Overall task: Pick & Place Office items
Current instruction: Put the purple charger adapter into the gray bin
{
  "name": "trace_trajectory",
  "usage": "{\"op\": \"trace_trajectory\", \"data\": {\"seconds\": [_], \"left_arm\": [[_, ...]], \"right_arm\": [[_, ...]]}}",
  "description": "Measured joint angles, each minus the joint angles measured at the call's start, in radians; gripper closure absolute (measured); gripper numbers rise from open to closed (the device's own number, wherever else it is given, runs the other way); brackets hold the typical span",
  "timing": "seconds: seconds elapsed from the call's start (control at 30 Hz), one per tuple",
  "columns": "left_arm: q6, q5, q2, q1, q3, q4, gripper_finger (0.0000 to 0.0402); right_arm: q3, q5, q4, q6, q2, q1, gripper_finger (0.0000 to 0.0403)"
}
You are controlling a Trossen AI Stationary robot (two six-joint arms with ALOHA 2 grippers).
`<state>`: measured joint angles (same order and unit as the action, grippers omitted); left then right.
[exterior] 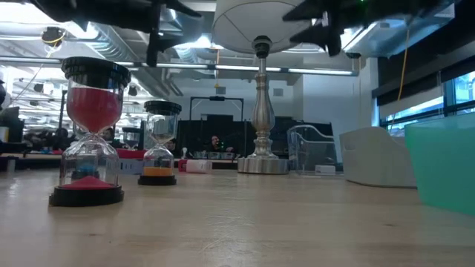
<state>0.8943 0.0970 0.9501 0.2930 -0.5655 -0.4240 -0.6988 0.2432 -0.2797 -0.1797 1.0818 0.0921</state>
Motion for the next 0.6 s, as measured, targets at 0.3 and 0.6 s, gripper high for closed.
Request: {"op": "trace_trajectory", "data": {"seconds": [0.3,0.6], "left_arm": [[0.044,-0.070,0.108,-0.064,0.000,-0.063,0.0189],[-0.058,-0.366,0.173,-0.098,0.000,-0.102,0.0188]], "right_arm": [[-0.212,-0.151,0.043,0.200,0.150,0.005,0.0064],[-0.395,-0.326,0.253,0.365,0.301,0.009,0.0064]]}}
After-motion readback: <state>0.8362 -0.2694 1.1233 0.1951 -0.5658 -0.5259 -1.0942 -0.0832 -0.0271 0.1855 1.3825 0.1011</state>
